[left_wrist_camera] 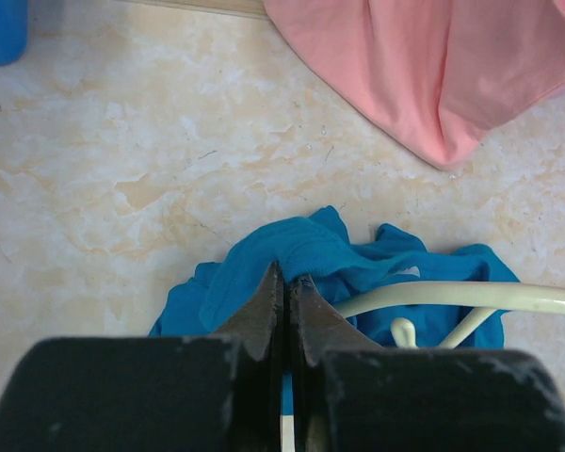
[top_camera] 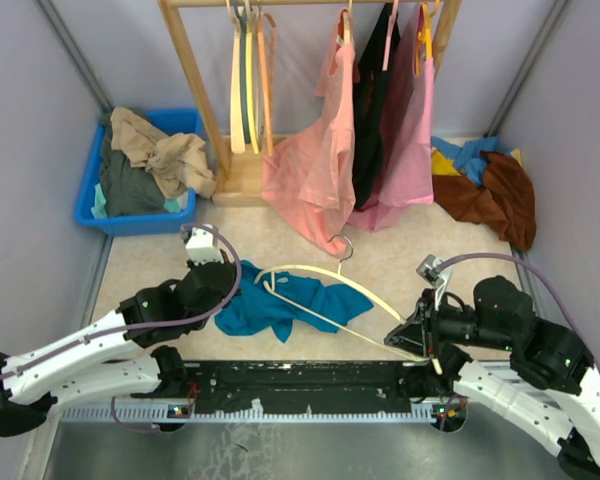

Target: Place the t-shirt on the hanger

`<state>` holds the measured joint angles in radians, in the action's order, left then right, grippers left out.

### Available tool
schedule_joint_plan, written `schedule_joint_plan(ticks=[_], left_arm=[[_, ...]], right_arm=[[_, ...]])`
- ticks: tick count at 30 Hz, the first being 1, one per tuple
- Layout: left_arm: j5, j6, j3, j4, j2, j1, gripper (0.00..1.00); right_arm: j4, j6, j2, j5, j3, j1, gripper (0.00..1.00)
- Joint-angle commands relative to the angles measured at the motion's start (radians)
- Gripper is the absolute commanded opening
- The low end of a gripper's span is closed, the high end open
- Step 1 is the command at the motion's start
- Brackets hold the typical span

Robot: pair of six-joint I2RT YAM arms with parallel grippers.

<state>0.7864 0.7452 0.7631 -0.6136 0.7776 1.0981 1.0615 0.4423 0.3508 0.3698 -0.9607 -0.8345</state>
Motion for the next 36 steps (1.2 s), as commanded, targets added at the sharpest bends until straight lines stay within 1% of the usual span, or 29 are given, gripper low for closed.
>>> schedule_joint_plan(ticks=[1, 5, 15, 21, 29, 36], left_arm=[[0.005, -0.043, 0.05, 0.022, 0.005, 0.004, 0.0], [-0.034, -0.076, 0.069, 0.039, 0.032, 0.005, 0.0], [-0.098, -0.166, 0.125, 0.101, 0.071, 0.006, 0.0], [-0.149, -0.229, 0.175, 0.132, 0.087, 0.006, 0.0], [-0.233, -0.27, 0.242, 0.162, 0.096, 0.006, 0.0], [-0.297, -0.321, 0.344, 0.161, 0.109, 0.006, 0.0]], right_arm=[[-0.123, -0.003, 0.001, 0.012, 0.0, 0.005, 0.0], [-0.147, -0.027, 0.026, -0.01, 0.001, 0.004, 0.0], [-0.239, -0.067, 0.086, 0.038, 0.031, 0.005, 0.0], [-0.288, -0.07, 0.079, 0.082, 0.063, 0.005, 0.0], [-0.346, -0.073, 0.068, 0.086, 0.112, 0.004, 0.0], [-0.372, -0.077, 0.068, 0.117, 0.13, 0.004, 0.0]])
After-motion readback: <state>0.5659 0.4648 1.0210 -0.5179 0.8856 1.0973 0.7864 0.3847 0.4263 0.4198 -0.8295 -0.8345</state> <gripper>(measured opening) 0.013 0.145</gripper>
